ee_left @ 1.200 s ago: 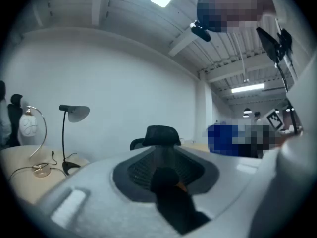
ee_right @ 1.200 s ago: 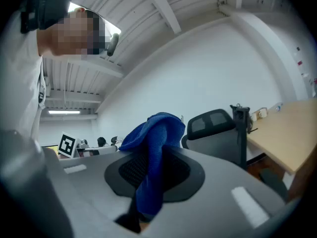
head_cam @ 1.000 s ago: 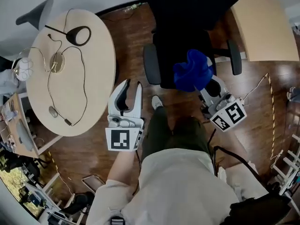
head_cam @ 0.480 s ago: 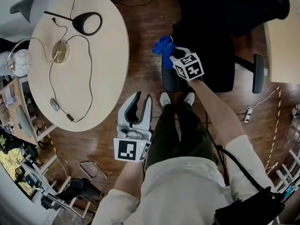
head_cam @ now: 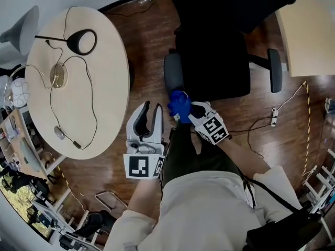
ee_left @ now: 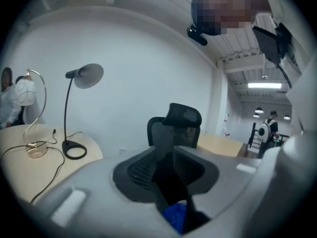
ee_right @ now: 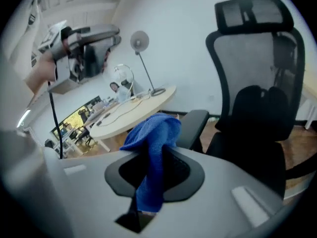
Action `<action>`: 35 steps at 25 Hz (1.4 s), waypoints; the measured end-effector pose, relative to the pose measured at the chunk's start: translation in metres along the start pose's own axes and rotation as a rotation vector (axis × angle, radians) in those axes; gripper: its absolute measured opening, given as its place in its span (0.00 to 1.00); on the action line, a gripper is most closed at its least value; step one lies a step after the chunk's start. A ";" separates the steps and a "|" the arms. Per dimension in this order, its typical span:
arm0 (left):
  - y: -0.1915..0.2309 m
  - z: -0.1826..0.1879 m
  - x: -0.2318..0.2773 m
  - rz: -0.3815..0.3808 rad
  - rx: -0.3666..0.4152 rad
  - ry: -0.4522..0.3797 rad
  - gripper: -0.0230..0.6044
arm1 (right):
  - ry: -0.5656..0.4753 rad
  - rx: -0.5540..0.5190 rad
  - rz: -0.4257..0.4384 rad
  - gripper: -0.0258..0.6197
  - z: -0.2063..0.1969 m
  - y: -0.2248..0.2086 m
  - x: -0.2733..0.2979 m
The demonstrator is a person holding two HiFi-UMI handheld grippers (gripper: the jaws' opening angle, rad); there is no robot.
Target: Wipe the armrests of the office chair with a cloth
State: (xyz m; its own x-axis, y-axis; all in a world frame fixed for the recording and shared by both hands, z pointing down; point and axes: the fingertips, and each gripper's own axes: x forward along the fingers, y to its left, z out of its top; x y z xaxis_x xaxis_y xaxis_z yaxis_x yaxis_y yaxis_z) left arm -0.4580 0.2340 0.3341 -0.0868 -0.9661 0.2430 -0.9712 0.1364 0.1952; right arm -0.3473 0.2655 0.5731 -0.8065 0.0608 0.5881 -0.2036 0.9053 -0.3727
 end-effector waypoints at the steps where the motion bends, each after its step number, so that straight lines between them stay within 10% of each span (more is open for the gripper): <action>1: -0.008 0.000 0.007 -0.023 0.015 0.003 0.21 | -0.072 0.007 -0.030 0.14 0.018 -0.007 -0.016; 9: -0.169 -0.009 0.094 -0.232 0.089 0.050 0.21 | -0.390 0.088 -0.338 0.14 0.070 -0.133 -0.237; 19: -0.384 -0.036 0.178 -0.267 -0.034 0.062 0.21 | -0.266 0.125 -0.456 0.14 -0.016 -0.333 -0.378; 28: -0.374 -0.061 0.147 -0.166 0.045 0.168 0.21 | -0.019 0.248 -0.409 0.14 -0.035 -0.492 -0.274; 35: -0.351 -0.074 0.140 -0.107 -0.022 0.145 0.21 | 0.009 0.245 -0.420 0.14 -0.112 -0.416 -0.314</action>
State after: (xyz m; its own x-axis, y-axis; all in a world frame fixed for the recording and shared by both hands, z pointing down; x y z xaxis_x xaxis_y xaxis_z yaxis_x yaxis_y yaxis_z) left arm -0.1130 0.0671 0.3701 0.0517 -0.9339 0.3539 -0.9679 0.0404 0.2479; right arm 0.0533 -0.0827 0.6238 -0.6222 -0.2844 0.7294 -0.6360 0.7269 -0.2591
